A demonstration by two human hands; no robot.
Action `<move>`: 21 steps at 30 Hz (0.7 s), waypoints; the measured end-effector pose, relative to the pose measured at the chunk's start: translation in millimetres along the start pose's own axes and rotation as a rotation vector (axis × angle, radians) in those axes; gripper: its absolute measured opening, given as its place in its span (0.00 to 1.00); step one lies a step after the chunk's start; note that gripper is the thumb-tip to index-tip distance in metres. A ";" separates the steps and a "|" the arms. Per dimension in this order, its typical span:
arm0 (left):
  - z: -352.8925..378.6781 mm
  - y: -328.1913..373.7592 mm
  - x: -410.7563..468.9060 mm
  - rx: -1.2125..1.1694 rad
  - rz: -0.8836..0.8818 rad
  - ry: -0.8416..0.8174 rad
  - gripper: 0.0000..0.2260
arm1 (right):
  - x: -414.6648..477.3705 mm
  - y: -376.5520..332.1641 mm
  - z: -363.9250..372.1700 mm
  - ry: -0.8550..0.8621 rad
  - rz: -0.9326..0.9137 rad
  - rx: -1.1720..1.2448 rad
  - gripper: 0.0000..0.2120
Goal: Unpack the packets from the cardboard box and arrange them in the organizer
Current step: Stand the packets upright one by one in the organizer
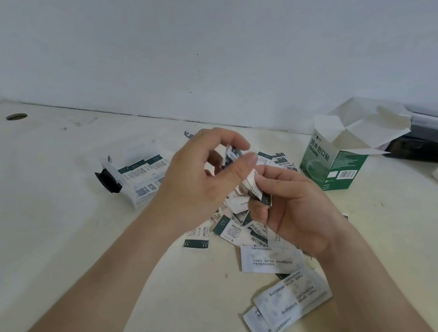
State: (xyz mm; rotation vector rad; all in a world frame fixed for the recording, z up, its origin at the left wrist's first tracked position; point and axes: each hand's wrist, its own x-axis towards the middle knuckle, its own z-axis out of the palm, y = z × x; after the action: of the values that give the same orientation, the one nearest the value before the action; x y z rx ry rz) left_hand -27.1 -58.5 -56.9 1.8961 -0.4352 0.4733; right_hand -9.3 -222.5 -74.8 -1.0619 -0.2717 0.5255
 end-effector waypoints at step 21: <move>-0.5 -7.0 2.3 0.278 -0.121 0.097 0.21 | -1.2 11.7 21.1 -0.041 -0.023 -0.493 0.10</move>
State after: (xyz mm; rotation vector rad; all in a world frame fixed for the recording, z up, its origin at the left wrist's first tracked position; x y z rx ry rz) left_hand -21.7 -55.7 -61.0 2.1417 -0.1962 0.5655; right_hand -23.2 -202.7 -75.2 -1.5241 -0.4640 0.4702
